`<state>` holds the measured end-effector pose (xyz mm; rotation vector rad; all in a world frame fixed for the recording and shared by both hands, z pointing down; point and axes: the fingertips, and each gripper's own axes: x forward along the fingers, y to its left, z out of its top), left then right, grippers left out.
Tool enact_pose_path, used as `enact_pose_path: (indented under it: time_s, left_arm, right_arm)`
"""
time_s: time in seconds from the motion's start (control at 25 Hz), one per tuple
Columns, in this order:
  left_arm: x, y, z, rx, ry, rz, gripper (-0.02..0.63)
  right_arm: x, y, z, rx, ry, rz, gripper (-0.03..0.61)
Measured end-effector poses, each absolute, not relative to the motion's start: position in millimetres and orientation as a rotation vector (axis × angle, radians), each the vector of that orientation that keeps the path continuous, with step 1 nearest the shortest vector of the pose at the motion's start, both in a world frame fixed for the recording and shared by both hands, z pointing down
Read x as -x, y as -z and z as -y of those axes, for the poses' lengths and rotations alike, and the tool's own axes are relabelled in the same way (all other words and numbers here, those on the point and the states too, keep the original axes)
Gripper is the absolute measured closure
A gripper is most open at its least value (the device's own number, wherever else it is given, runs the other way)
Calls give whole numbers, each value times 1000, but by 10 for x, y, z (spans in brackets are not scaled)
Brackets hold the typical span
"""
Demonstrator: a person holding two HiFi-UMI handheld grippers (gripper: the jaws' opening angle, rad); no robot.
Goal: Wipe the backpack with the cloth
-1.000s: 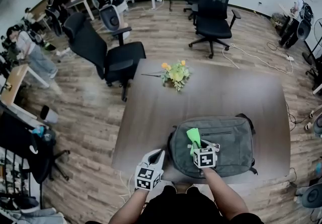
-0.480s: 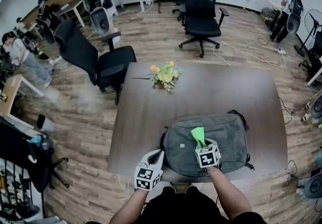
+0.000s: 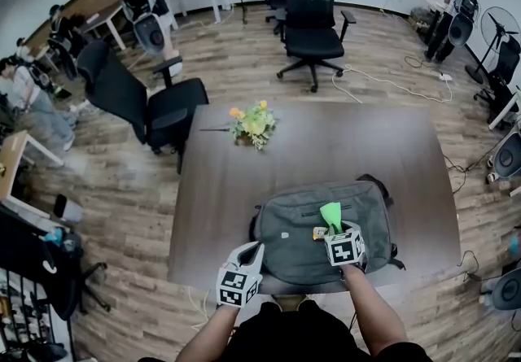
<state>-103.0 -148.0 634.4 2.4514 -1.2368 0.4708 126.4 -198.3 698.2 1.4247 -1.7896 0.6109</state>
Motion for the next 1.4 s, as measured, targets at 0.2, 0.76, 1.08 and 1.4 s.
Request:
enact_pose_path:
  time_s: [0.2, 0.76, 1.08, 1.4]
  left_arm:
    - [901, -6358, 1485, -2470, -473, 1203, 595]
    - [635, -6363, 1501, -2523, -498, 1120, 595]
    - [570, -6331, 1507, -2538, -493, 1108, 595]
    - [629, -6353, 1429, -2511, -490, 1131, 595]
  right_arm:
    - [-1519, -6918, 1954, -1469, -582, 1739, 483]
    - [-2342, -6528, 1869, -1641, -473, 1588, 483]
    - [-2406, -6435, 1806, -1667, -461, 1601, 483]
    - [-1728, -6333, 1690, -1604, -550, 1810, 482]
